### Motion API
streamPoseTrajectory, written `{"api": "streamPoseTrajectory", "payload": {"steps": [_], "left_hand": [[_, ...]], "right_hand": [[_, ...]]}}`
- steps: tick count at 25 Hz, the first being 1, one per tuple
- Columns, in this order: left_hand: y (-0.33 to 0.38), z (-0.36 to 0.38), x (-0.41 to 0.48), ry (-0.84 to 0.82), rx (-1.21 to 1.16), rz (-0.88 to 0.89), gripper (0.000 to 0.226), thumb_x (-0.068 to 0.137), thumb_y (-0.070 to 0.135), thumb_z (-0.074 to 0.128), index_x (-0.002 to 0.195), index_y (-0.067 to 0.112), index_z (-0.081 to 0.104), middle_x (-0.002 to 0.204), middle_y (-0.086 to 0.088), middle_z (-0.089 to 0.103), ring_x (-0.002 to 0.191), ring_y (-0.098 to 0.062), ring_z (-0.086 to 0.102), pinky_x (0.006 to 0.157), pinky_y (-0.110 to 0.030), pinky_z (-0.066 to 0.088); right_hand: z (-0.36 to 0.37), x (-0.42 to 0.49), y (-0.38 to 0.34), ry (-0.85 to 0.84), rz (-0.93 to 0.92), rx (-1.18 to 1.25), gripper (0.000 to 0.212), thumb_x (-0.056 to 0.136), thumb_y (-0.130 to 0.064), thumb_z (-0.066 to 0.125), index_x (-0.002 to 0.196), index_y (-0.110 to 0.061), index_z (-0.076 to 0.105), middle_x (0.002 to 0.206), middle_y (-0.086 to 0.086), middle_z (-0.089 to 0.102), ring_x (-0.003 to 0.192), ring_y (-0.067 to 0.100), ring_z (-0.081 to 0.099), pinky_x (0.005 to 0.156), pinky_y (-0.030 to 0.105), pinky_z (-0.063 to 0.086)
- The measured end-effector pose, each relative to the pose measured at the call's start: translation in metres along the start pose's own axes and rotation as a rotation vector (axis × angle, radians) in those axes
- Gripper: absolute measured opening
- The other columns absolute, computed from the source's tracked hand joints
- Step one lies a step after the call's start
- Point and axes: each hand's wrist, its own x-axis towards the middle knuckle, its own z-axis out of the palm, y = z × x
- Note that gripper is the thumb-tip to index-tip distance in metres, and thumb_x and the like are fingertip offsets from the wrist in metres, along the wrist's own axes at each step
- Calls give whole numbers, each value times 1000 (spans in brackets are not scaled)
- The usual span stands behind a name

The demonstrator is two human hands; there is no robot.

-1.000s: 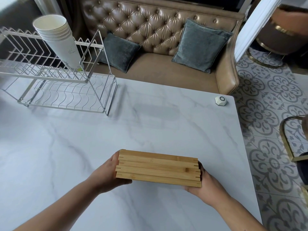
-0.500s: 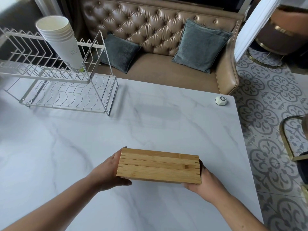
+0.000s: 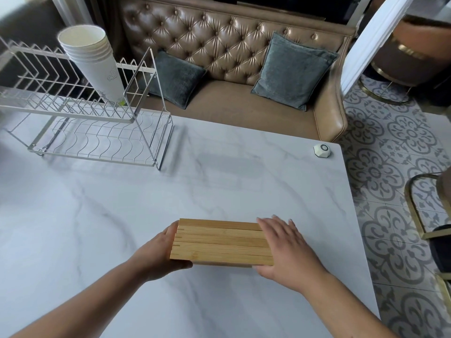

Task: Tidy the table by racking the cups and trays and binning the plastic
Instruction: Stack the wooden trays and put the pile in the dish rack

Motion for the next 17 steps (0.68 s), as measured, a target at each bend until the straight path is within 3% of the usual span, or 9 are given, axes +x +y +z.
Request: {"api": "streamPoseTrajectory", "payload": {"steps": [3,5,7,9,12,17], "left_hand": [[0,1,0,11,18,-18,93,68,45,87,147,41,38,132,28,54,117,-1,58,93,-27,54],[1,2,0,12,35,-29,94,69,45,87,148,39,37,133,25,54,117,-5,59,94,-31,55],[2,4,0,10,42,-46,95,70,45,86,150,37,36,135,23,53,119,-7,59,95,-34,56],[1,6,-2,24,33,-69,95,70,43,86,150,36,35,136,20,53,120,-10,59,96,-36,56],[0,7,-4,36,12,-80,95,69,42,86,150,36,35,137,18,53,121,-11,59,97,-37,55],[2,3,-18,69,-259,-172,106,66,44,94,153,37,33,144,20,49,131,-12,56,98,-34,54]], "right_hand": [[-4,28,-51,-20,-16,-197,106,74,-58,72,156,-16,20,147,11,40,151,36,23,124,64,-4],[-2,44,-82,-51,-5,-232,97,72,-44,78,148,-10,27,137,15,45,138,40,37,123,67,4],[3,53,-102,-73,-25,-231,88,71,-34,79,140,-9,30,129,15,47,121,37,47,117,64,23],[5,57,-109,-37,-65,-242,79,70,-32,77,132,-11,34,121,12,49,107,34,50,101,55,37],[5,57,-105,-8,-97,-202,72,68,-34,75,126,-15,36,115,7,48,102,31,49,92,48,38],[-4,46,-97,24,-76,-46,79,67,-54,73,128,-23,34,120,-1,45,110,26,45,102,44,39]]}}
